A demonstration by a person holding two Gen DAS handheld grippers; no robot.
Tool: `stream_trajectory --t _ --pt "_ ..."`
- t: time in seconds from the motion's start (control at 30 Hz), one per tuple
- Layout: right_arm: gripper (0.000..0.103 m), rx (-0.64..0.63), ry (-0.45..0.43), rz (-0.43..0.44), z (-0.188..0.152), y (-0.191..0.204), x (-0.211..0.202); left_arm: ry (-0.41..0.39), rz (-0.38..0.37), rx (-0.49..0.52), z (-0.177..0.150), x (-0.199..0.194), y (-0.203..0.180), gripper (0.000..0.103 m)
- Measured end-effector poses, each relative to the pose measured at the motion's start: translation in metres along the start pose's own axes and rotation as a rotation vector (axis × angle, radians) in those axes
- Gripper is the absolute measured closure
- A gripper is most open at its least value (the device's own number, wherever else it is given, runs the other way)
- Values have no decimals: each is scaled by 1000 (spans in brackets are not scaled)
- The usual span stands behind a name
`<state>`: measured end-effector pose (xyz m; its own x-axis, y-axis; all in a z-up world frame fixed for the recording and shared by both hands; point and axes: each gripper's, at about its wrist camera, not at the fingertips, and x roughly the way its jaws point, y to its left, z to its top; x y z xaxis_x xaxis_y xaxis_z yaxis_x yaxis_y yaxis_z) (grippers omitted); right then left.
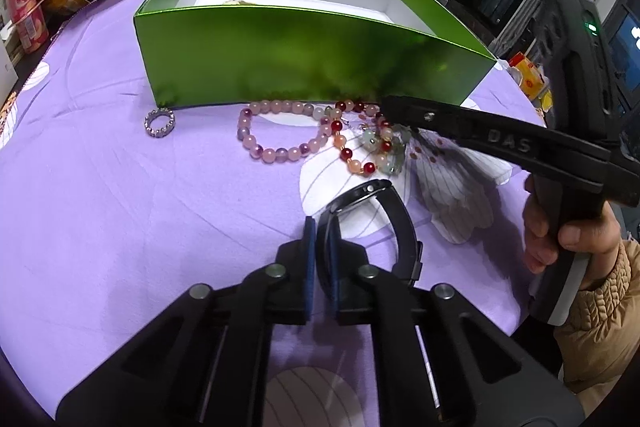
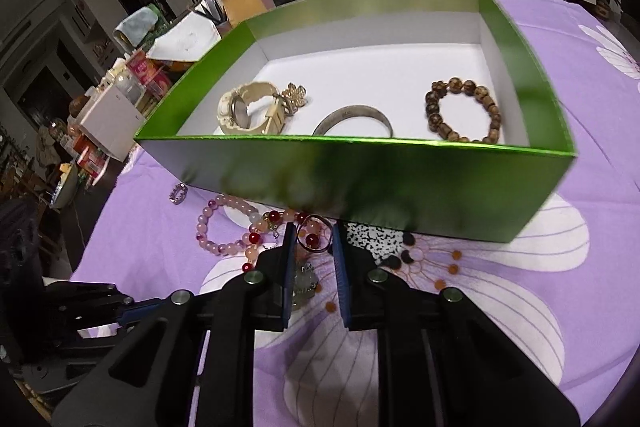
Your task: Organize jewelry
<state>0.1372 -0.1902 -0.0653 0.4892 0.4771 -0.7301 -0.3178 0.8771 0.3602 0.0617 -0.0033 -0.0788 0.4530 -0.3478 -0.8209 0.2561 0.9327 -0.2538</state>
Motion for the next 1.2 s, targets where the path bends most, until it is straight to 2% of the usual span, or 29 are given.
stream_trajectory --t 0.23,0.67,1.0,1.2 --pt "85 20 -60 22 -3 -7 -31 -19 -3 -20 0 -7 1 98" --pt "85 -9 -154 31 -1 1 -78 -143 31 -40 18 -52 4 98" --pt "85 -53 -233 19 20 7 -101 -255 71 -38 64 -85 6 98" --pt "85 -75 -259 -11 37 5 -101 -291 93 -26 101 -85 4 98"
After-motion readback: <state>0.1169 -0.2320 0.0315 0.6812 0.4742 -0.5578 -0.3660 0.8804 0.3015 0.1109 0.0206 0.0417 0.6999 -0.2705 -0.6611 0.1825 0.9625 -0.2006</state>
